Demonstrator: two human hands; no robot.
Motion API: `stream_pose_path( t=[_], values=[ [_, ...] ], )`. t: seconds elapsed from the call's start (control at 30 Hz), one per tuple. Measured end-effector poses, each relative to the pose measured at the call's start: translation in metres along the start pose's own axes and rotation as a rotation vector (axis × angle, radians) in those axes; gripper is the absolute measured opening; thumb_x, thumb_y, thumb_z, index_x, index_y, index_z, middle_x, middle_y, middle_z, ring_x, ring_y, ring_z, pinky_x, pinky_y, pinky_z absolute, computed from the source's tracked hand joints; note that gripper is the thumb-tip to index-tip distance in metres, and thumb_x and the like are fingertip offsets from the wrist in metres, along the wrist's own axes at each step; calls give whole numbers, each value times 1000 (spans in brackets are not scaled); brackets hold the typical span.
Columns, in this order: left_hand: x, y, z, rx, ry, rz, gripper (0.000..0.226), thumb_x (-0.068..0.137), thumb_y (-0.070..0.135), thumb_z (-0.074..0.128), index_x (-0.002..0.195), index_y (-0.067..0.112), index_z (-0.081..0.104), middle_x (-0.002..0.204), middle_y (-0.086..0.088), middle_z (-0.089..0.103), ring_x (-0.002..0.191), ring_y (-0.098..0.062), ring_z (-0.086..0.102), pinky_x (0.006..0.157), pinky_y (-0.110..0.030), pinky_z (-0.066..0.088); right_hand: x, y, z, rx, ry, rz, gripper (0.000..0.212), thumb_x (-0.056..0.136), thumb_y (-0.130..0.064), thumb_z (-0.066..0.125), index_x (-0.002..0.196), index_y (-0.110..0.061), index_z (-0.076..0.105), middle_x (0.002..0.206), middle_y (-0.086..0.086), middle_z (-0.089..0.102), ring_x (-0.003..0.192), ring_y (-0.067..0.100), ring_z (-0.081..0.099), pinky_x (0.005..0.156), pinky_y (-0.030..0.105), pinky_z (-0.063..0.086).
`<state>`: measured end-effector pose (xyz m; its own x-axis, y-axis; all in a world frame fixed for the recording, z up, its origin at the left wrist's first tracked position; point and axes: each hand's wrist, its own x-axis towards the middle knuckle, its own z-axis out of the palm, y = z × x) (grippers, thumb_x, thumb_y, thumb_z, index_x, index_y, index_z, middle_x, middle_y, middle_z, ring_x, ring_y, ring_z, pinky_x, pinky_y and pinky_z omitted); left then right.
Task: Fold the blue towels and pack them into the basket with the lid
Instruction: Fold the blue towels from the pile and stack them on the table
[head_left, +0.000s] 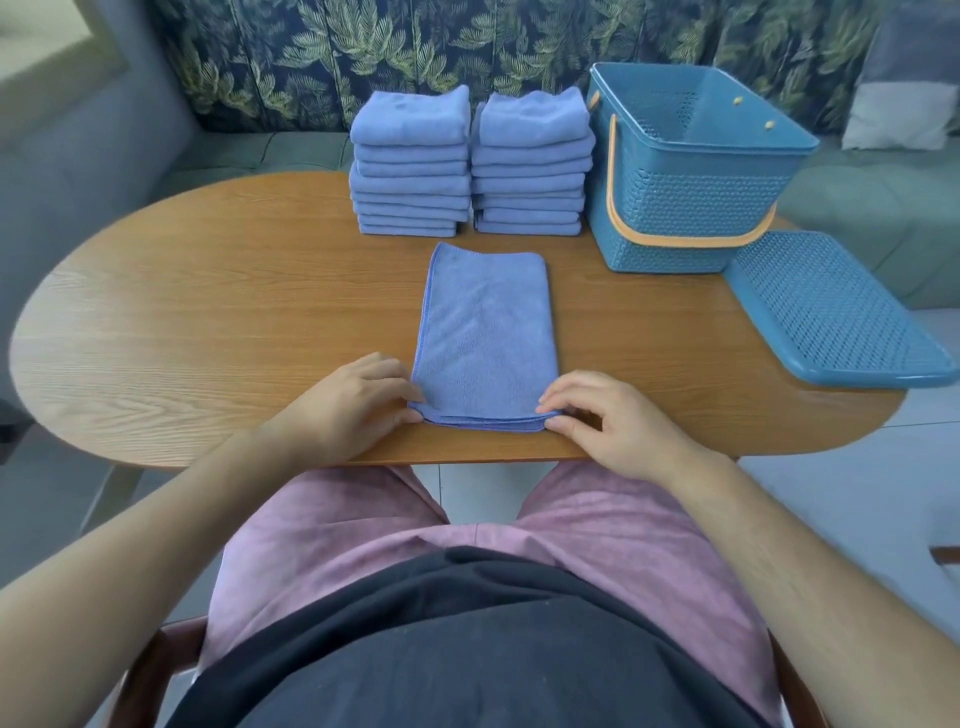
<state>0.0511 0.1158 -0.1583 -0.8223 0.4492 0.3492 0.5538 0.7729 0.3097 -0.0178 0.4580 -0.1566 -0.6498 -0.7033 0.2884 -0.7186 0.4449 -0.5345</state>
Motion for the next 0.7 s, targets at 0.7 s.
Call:
stream_pose_path(
  t=[0.7],
  values=[
    [144,-37,-24,-506,258,-841,31,102,42,51,91,17,66,79,3,61,71,-13,53,66,-29,44,141,31,-40,229,266,493,11,100,-30,56,91,-37,56,71,-6,63,63,9,53,63,27,41]
  ],
)
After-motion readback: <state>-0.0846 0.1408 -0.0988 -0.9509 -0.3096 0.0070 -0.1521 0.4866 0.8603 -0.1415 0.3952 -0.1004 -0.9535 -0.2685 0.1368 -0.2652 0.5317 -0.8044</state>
